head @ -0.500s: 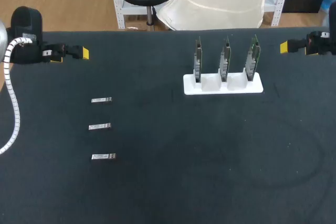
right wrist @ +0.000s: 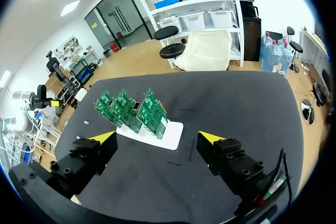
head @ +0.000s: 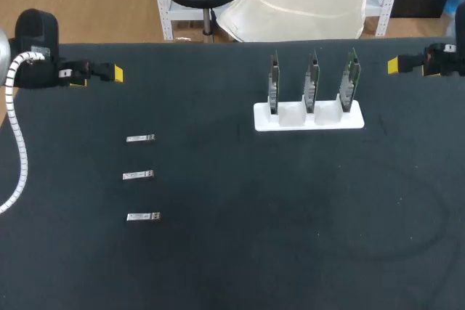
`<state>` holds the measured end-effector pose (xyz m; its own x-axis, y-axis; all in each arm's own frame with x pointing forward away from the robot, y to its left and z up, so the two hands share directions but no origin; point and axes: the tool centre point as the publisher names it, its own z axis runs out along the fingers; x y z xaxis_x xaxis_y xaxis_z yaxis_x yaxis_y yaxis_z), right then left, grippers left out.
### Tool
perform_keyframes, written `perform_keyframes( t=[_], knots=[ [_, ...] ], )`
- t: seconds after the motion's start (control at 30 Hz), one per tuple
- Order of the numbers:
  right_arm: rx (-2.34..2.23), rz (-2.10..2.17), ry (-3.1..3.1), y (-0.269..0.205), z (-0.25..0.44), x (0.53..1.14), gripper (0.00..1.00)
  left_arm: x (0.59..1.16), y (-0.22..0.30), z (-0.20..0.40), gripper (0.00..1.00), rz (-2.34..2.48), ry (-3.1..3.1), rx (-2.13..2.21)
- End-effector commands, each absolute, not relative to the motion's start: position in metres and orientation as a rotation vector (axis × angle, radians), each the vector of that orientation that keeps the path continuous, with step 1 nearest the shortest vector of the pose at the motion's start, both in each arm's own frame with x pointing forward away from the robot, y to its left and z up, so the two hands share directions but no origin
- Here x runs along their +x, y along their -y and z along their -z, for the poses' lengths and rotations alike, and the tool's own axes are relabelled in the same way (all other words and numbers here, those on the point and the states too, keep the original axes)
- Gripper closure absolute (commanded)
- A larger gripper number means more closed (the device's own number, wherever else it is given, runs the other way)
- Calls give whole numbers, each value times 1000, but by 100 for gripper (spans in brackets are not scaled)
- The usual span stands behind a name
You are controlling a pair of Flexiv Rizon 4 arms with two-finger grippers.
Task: Pick up the optical module with the left hand, and insert it into the network port with the right hand.
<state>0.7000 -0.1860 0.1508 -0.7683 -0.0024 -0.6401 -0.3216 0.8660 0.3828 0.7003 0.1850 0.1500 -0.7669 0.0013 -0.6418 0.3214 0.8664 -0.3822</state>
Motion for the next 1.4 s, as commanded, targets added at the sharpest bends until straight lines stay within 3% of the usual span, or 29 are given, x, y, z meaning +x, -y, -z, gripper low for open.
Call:
perform_keyframes(
  t=[0.03,0.43,0.9,1.4],
  knots=[
    [-230,-632,-2378,185,-151,699,0,700,-185,-150,0,635,-2376,232],
    [-230,-632,-2378,185,-151,699,0,705,-188,-155,0,588,-2332,306],
    [-230,-632,-2378,185,-151,699,0,732,-180,-139,0,208,-2224,972],
    [-230,-632,-2378,185,-151,699,0,711,-199,-96,0,256,-2209,1584]
  ],
)
